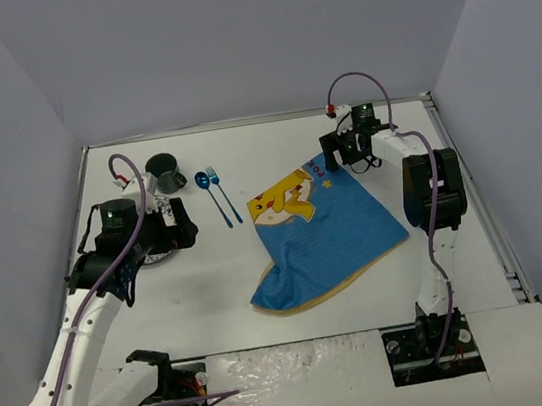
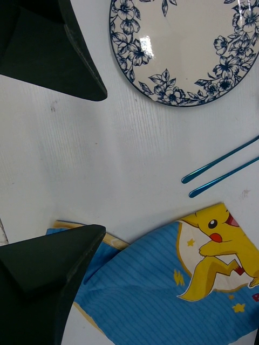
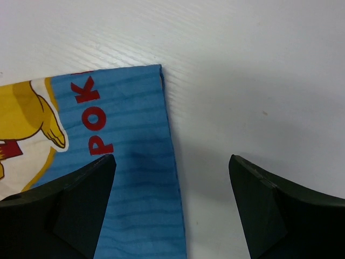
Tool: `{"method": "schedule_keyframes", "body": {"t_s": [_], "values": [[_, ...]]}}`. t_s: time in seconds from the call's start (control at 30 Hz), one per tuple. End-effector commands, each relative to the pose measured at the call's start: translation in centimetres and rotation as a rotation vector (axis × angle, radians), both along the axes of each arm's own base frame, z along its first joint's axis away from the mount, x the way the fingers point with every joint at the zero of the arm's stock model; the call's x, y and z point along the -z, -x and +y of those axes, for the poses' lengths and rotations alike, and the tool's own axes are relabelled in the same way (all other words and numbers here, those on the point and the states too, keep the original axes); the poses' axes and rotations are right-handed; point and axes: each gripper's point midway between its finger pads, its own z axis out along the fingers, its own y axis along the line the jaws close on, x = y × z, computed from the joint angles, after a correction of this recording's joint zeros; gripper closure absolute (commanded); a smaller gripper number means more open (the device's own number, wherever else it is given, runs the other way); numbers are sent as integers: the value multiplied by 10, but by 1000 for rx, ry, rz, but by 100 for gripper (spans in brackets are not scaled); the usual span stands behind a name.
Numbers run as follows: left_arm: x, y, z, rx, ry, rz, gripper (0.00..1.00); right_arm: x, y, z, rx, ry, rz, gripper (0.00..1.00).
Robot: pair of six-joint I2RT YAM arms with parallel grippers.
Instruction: Set the dinner table for one person
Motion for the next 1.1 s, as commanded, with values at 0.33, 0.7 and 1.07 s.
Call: {"method": "schedule_keyframes", "body": {"t_s": [0.33,0.7,1.07], "values": [[-11,-9,4,-12,10,-61,3,3,-30,37,-178,-65,-74,14],[-11,-11,6,-19,25,-60,3,28,-12,46,-222,26,-16,16],[-9,-11,7,-25,28,-53,3,40,-5,47,-218,73,14,48]]}}
